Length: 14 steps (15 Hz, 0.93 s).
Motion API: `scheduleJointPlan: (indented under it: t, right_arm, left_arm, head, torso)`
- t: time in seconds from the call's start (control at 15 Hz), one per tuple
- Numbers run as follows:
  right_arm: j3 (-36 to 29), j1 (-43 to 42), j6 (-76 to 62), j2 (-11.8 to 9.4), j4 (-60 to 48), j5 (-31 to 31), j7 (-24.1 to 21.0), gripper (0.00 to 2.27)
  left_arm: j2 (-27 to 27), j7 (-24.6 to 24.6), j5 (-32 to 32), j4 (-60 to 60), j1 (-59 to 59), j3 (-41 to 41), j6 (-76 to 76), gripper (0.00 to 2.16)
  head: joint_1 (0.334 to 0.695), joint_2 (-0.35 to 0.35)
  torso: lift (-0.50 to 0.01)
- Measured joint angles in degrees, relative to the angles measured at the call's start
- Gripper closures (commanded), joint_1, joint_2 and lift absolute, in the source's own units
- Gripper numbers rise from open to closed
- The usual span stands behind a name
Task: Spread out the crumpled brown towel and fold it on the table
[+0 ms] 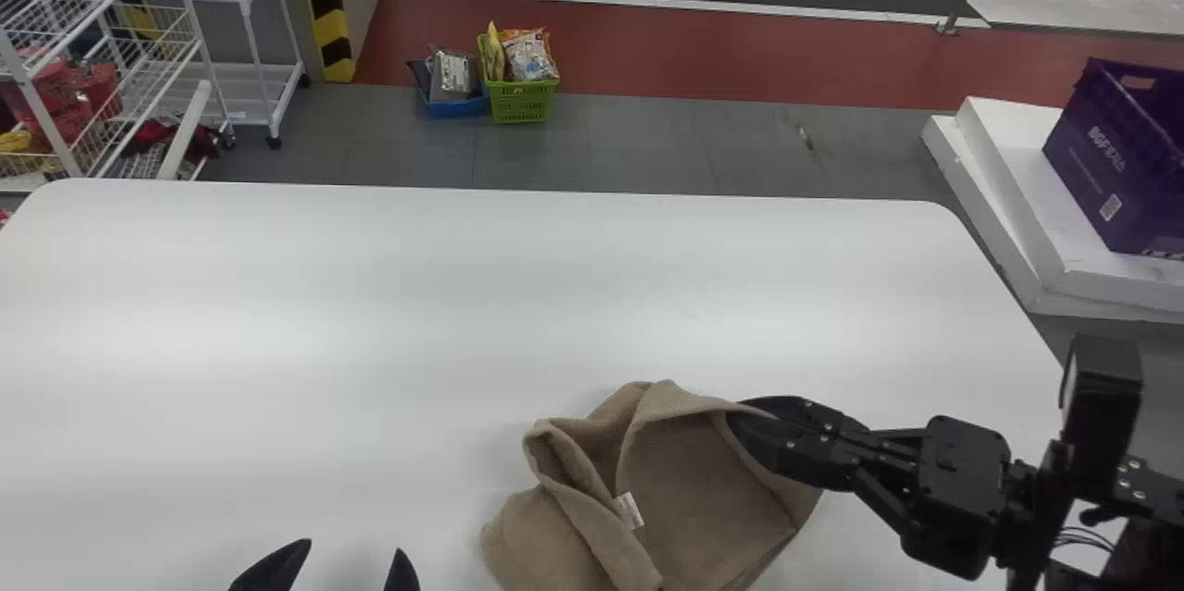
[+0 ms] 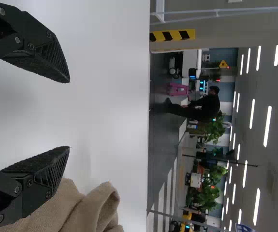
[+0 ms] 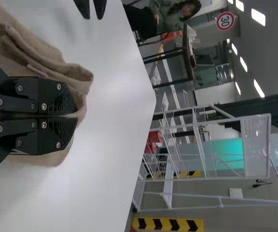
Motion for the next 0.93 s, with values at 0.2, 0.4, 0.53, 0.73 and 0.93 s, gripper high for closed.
scheduleJointPlan:
  t: [0.2,0.4,0.53,0.73,0.93]
  right_arm:
    - [6.99,2.28,0.35,0.00,0.27,4.89,-0.53,1.93]
    - [12.91,2.77,0.49,0.00,4.23,10.80,-1.54,1.93]
    - [15.74,2.05,1.86,0.00,7.20,14.69,-2.65,1.92]
    - [16.58,0.76,5.11,0.00,9.14,16.85,-3.37,0.06]
    - [12.52,0.65,5.66,0.00,8.40,13.52,-2.58,0.02]
  left_arm:
    - [-0.06,0.00,0.17,0.34,-0.30,0.11,0.01,0.41]
    - [-0.08,0.03,0.34,0.54,-0.44,0.28,0.01,0.41]
    - [-0.09,0.01,0.38,0.71,-0.45,0.37,-0.11,0.41]
    - [-0.09,0.05,0.36,0.75,-0.48,0.37,-0.16,0.41]
    - [-0.10,0.15,0.42,0.50,-0.53,0.61,-0.31,0.41]
  head:
    - [0.695,0.011]
    - [0.695,0.088]
    - [0.695,0.112]
    - [0.695,0.115]
    - [0.695,0.075]
  torso:
    - [-0.127]
    - [-0.127]
    - [-0.127]
    - [-0.127]
    - [-0.127]
